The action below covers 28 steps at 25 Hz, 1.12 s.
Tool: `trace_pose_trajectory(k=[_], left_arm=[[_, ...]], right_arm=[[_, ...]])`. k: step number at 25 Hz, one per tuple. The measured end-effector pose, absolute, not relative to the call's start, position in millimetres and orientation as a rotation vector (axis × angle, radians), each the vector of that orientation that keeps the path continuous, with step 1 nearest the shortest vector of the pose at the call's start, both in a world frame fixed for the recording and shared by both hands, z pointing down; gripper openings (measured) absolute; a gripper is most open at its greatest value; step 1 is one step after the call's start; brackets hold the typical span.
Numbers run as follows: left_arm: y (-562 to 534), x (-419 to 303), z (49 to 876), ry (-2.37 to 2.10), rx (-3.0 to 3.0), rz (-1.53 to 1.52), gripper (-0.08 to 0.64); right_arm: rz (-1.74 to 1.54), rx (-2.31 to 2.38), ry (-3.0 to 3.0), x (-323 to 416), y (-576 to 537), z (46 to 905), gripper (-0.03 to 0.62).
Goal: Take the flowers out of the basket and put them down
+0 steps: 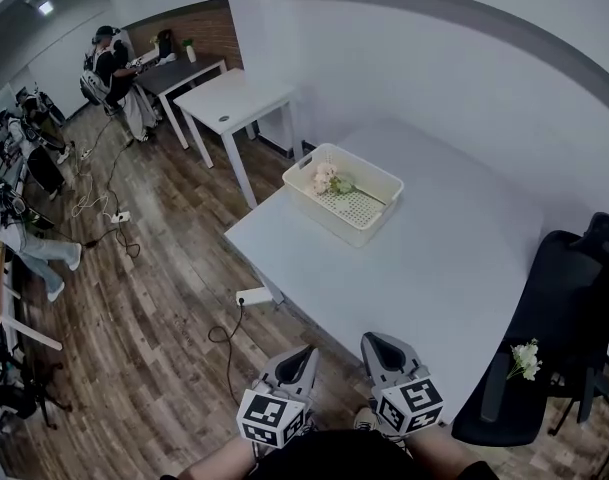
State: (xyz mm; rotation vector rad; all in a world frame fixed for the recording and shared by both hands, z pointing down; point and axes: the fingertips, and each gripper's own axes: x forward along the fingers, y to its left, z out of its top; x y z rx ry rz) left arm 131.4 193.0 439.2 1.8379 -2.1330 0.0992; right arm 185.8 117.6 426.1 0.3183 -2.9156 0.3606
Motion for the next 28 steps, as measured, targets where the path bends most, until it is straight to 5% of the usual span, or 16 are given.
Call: trace_pose_trajectory(k=[28], left_arm=[[258, 48, 448, -2.104, 1.877, 0.065, 0.006]], right_arm=[[0.320, 0.401, -2.905, 102, 176, 426, 0.021]])
